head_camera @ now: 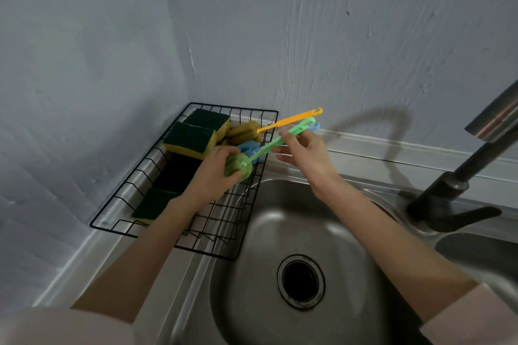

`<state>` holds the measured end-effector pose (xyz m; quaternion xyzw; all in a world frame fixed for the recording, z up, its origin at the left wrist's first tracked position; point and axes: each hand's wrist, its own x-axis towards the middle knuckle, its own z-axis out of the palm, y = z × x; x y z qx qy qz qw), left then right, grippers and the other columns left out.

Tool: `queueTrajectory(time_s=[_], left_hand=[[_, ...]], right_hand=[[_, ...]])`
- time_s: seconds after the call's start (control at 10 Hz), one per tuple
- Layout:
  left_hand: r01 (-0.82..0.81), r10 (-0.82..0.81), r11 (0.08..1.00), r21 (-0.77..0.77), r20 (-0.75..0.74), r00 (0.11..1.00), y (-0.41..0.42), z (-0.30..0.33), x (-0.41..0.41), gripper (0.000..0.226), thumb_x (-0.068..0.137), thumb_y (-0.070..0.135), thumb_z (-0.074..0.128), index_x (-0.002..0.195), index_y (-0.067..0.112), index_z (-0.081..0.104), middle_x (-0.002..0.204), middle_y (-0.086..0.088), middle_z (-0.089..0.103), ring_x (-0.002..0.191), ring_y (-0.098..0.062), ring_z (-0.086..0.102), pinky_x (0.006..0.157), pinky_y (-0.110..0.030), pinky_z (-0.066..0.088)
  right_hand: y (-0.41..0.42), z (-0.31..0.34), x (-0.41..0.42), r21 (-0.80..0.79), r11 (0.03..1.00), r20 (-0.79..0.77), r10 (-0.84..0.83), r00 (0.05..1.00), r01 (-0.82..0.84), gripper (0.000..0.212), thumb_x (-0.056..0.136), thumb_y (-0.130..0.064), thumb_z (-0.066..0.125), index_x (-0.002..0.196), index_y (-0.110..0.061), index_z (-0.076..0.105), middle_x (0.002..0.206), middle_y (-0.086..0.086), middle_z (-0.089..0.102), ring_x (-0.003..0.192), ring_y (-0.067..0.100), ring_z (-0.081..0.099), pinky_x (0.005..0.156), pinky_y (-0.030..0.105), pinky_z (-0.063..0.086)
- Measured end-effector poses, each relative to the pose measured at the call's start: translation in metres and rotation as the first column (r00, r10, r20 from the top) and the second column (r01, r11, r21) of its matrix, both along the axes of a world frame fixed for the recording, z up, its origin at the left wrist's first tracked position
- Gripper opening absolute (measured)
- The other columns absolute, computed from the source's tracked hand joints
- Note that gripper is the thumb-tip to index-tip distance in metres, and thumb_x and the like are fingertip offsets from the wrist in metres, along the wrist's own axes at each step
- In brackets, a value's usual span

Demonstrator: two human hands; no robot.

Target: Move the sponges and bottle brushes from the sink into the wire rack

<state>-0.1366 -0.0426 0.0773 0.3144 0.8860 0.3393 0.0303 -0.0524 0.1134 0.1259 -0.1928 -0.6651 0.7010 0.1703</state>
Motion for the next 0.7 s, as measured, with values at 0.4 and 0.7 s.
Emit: queueTrajectory(time_s=[0.4, 0.7], left_hand=[[0.054, -0.051, 0.995, -0.080, 0.041, 0.998, 0.011, -0.020, -0.004, 0.051, 0.081, 0.013, 0.060, 0.128, 0.008, 0.041, 0.134, -0.013, 0.045, 0.123, -0.026, 0.044, 0.105, -0.035, 0.034], [0.089, -0.089, 0.996, 0.002, -0.057, 0.994, 0.026, 0.030, 0.015, 0.047, 0.084, 0.017, 0.055, 0.128, 0.011, 0.040, 0.133, -0.011, 0.048, 0.119, -0.025, 0.046, 0.100, -0.037, 0.039]], right_hand=[[0.013, -0.039, 0.003, 0.003, 1.000, 0.106, -0.007, 0.994, 0.007, 0.007, 0.090, -0.016, 0.050, 0.094, -0.014, 0.056, 0.085, 0.002, 0.065, 0.070, 0.007, 0.063, 0.058, 0.014, 0.053], [0.030, -0.008, 0.032, 0.461, 0.862, 0.429, -0.006, 0.904, -0.213, 0.050, 0.087, -0.033, 0.052, 0.131, -0.013, 0.043, 0.120, 0.008, 0.059, 0.103, 0.020, 0.055, 0.088, 0.027, 0.039]])
